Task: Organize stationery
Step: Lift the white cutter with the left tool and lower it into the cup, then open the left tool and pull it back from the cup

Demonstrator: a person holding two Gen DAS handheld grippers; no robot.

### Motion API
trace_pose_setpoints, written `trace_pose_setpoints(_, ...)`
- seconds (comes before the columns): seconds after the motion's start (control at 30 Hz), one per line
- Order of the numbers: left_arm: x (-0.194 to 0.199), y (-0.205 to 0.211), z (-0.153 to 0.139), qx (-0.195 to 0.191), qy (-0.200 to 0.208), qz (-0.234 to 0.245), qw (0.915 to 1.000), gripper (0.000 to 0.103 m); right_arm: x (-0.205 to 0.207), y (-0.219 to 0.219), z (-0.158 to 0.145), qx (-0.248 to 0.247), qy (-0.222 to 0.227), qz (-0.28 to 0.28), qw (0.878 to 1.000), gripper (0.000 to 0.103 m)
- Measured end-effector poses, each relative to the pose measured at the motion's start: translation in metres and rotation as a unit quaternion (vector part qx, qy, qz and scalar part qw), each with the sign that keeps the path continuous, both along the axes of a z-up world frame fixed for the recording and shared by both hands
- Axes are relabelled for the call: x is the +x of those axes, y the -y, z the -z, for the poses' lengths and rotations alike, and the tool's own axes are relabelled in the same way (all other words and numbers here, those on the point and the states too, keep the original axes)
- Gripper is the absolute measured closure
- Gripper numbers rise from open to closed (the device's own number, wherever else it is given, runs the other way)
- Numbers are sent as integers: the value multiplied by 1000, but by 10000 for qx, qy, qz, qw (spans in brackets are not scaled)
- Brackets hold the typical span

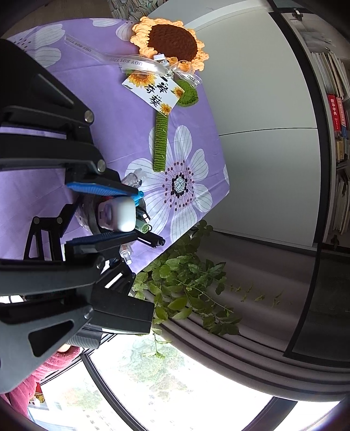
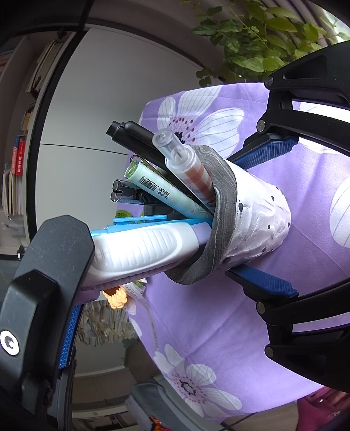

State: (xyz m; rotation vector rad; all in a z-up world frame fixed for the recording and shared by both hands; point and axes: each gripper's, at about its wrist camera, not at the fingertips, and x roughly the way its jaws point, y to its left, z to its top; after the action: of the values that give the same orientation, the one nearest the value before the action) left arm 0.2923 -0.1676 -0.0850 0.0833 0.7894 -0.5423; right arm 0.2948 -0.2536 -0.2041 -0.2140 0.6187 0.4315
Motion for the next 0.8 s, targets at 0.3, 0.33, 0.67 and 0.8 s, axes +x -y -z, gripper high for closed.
trace_pose_setpoints(0.3, 0, -3, -3, -64, 14, -38, 10000, 78, 1, 1, 0, 20, -14, -4, 10000, 30)
trace_pose_setpoints(0.33, -1, -3, -4, -65, 31, -40, 10000, 78, 0, 0, 0, 19, -16, -5, 10000, 30)
trace_pose_setpoints(0.67, -3, -13, -7, -156, 72, -156, 9997, 73, 0, 0, 0, 15, -16, -3, 10000, 30)
trace_pose_setpoints(0.8, -9, -17, -8, -35, 285, -281, 9992, 69, 0, 0, 0, 15, -16, -3, 10000, 30)
